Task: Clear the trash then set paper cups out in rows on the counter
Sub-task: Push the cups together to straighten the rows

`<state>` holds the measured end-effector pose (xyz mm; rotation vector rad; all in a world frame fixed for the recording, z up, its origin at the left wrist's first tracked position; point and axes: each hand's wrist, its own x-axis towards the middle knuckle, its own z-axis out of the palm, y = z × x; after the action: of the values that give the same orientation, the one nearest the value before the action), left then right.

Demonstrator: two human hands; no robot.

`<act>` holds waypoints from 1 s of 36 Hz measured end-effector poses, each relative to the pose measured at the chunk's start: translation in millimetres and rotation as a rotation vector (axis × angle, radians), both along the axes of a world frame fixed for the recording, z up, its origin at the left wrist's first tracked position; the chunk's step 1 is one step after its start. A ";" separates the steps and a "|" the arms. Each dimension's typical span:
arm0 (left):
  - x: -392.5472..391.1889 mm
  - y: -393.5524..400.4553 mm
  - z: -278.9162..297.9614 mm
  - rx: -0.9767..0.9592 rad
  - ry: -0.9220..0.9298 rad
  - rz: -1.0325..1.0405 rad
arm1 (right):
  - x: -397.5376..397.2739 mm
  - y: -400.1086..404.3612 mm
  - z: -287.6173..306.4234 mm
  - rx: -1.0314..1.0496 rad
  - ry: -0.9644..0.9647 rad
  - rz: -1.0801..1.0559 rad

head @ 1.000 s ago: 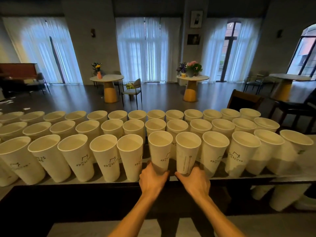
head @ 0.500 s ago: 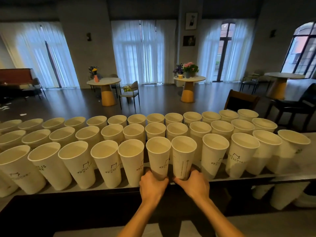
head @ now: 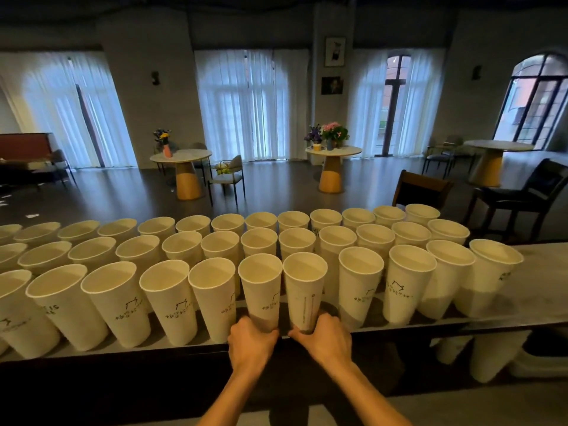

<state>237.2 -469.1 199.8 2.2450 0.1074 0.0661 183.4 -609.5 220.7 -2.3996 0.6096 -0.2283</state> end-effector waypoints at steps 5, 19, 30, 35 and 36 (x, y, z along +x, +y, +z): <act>-7.1 -3.4 -6.7 0.025 0.009 0.085 | -1.5 -11.3 -3.0 0.052 -0.005 0.081; -110.6 -82.9 8.9 0.033 -0.054 0.083 | -57.3 -63.1 -10.2 0.219 -0.167 0.172; -107.5 -149.7 15.1 -0.046 -0.066 -0.106 | -113.9 -145.6 -20.0 0.201 -0.299 -0.265; -89.4 -164.8 16.8 -0.006 -0.048 -0.089 | -108.3 -178.9 -23.0 0.154 -0.204 -0.324; -86.1 -167.0 17.9 0.003 -0.046 -0.087 | -104.9 -183.0 -23.2 0.133 -0.173 -0.315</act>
<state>151.2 -636.1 217.8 2.2463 -0.0157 0.0712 78.5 -792.5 197.5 -2.1219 0.8900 -0.5077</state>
